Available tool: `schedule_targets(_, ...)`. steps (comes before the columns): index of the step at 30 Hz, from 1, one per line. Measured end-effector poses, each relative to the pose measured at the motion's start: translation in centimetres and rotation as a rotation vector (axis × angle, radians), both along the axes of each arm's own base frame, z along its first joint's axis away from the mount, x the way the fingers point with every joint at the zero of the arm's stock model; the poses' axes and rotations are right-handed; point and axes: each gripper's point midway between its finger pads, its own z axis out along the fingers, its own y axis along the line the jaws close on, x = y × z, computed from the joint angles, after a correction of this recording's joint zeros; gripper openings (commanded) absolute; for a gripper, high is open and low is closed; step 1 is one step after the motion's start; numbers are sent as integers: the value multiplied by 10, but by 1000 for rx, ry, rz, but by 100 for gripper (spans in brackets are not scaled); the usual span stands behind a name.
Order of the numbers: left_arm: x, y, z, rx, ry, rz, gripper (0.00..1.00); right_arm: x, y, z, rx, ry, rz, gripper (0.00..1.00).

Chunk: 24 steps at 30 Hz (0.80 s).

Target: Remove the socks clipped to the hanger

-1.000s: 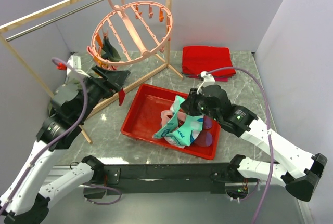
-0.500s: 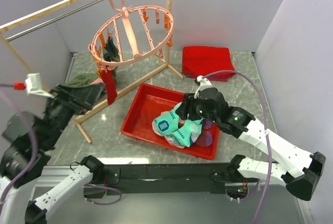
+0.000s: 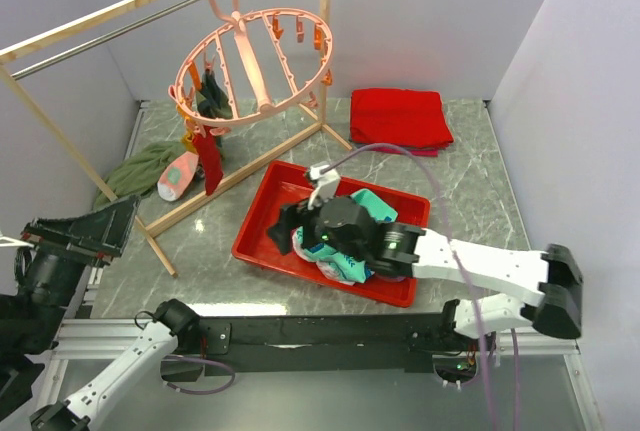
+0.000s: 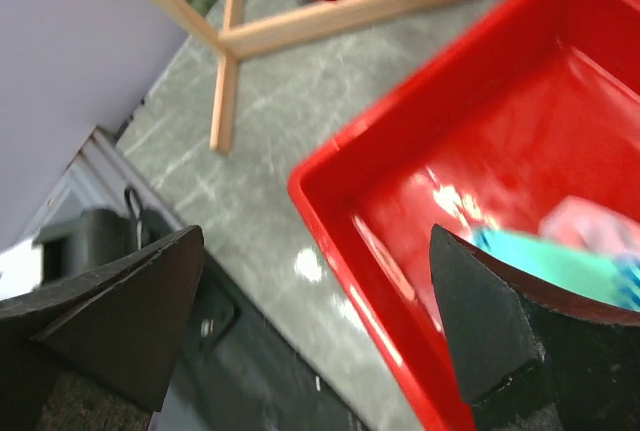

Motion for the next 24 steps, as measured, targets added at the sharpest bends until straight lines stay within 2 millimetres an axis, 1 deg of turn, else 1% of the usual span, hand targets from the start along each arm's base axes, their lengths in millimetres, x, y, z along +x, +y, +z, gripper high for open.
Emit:
schedule_targets(2, -2, 2, -5, 6, 12, 0, 82, 4, 17, -3, 5, -49, -3, 100)
schedule_targets(8, -9, 5, -18, 21, 42, -2, 83, 13, 78, -8, 3, -225, 8, 100)
schedule_targets(11, -12, 8, -23, 26, 52, -2, 83, 23, 109, -3, 17, -279, -3, 100)
schedule_targets(14, -14, 11, -28, 33, 68, 1, 83, 37, 132, 0, 25, -318, -35, 100)
schedule_targets(17, -16, 13, -30, 32, 78, -2, 83, 50, 147, -3, 15, -338, -75, 99)
schedule_targets(18, -17, 14, -30, 31, 78, -5, 83, 53, 151, -6, 8, -340, -90, 92)
schedule_targets(21, -21, 19, -32, 23, 80, -5, 83, 63, 158, -17, -13, -341, -130, 78)
schedule_targets(24, -27, 25, -32, 2, 72, -6, 82, 71, 160, -28, -28, -333, -154, 71)
